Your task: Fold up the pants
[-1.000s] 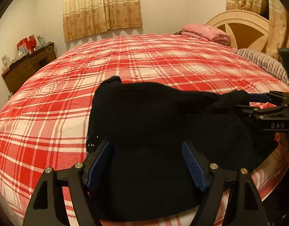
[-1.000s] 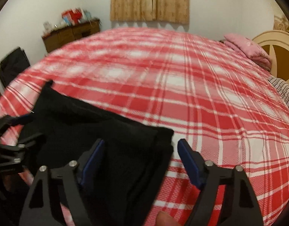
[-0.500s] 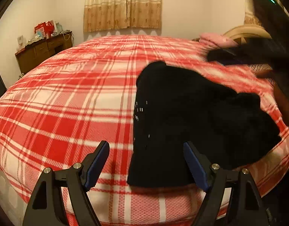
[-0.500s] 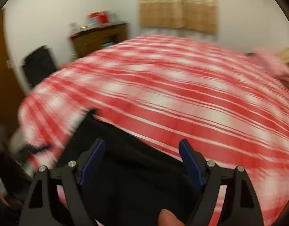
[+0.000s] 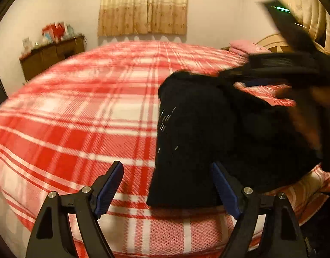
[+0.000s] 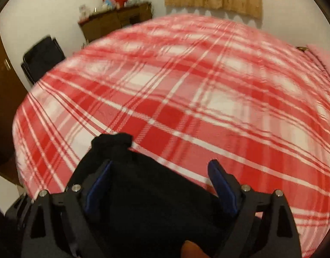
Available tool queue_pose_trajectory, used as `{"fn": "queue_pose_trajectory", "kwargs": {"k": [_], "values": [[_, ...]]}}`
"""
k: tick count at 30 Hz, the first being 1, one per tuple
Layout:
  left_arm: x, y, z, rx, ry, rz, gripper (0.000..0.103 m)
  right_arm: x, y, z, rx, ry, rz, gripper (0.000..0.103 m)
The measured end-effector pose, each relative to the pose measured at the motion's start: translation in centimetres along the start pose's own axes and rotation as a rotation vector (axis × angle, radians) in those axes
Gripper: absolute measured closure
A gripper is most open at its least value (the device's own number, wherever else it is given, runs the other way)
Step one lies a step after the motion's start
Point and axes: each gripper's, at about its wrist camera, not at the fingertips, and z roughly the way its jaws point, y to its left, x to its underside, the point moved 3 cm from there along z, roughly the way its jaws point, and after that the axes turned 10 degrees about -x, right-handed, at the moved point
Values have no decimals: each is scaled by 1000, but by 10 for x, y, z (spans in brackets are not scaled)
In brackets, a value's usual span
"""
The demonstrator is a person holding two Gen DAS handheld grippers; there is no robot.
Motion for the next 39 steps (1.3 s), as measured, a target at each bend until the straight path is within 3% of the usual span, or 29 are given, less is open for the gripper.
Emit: {"fn": "queue_pose_trajectory", "kwargs": {"k": [3,6,8,10,13,19,23,27,29,33,39], "values": [[-11,-5,-11,-9,-53,2,19,22,-7,-48,-7,-86,23,13],[-16,-22,-10,16,-43,37,19,47,-14,-71,11,-106,2,14],[-13,-33,-4,35,-12,62,19,59,-20,-72,51,-85,-10,21],[-6,-44,10,20,46,110,19,72,-31,-67,100,-35,-16,39],[-11,-48,8,-3,37,123,19,83,-48,-67,126,-30,-9,54],[-55,-48,1,-18,-33,148,19,91,-41,-107,85,-115,0,53],[-78,-41,30,-92,5,153,19,109,-23,-122,48,-103,-40,53],[-71,-35,65,-75,117,144,15,137,-20,-110,49,-23,-49,53],[-66,-28,70,-69,118,84,3,149,-23,-102,63,10,-53,53],[-61,-17,77,-9,137,-6,1,159,-28,-96,71,27,-30,44],[-61,-21,56,-47,101,39,1,164,-31,-98,54,10,-29,43]]}}
